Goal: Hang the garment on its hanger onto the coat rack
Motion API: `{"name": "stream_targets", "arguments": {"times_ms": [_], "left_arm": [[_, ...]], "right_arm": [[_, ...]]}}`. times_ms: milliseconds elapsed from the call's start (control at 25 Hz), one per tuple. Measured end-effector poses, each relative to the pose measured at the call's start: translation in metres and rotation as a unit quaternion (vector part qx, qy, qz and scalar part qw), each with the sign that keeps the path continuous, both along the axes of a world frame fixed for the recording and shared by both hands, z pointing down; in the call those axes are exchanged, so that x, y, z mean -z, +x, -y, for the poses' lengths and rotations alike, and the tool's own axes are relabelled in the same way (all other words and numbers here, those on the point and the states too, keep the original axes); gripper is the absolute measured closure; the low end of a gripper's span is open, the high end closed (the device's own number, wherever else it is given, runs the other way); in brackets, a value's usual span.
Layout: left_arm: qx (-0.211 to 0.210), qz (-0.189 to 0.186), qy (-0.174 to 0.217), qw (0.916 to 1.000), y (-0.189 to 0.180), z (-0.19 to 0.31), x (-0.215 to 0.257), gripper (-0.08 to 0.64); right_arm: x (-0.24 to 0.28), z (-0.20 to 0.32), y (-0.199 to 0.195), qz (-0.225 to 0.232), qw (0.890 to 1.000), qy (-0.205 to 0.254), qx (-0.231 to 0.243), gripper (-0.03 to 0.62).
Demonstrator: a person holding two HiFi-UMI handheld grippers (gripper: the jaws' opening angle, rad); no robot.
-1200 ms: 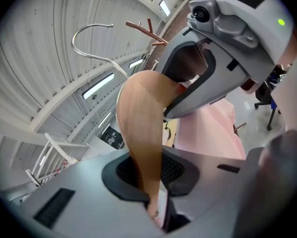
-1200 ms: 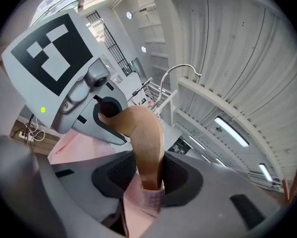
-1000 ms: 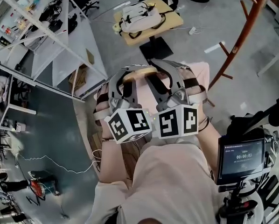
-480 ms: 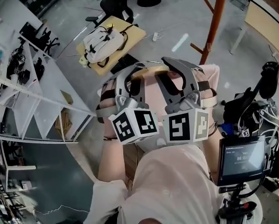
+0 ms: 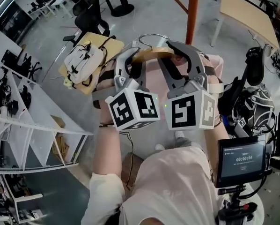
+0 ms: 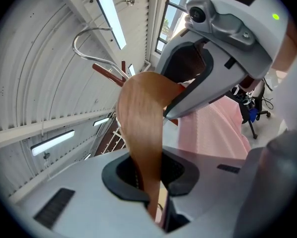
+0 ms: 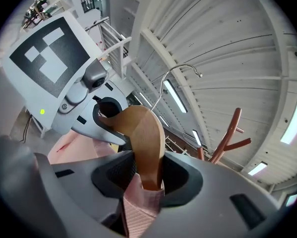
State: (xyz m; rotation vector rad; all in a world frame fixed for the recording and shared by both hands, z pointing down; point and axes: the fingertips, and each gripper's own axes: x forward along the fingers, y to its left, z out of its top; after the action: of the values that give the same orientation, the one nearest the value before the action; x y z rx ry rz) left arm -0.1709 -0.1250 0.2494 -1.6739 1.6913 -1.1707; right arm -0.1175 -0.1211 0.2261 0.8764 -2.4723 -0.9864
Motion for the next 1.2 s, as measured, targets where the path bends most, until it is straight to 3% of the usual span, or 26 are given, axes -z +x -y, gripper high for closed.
{"name": "stream_targets", "arguments": {"times_ms": [560, 1200], "left_arm": [[-0.059, -0.026, -0.020, 0.9977, 0.013, 0.092, 0.018, 0.509], [-0.103, -0.029, -0.065, 0.9922, 0.018, 0.182, 0.008, 0.509]], "right_arm": [[0.022, 0.087, 0.008, -0.026, 0.999, -0.010, -0.047, 0.446], [0.010, 0.173, 0.013, -0.033, 0.989, -0.090, -0.114, 0.446]]}}
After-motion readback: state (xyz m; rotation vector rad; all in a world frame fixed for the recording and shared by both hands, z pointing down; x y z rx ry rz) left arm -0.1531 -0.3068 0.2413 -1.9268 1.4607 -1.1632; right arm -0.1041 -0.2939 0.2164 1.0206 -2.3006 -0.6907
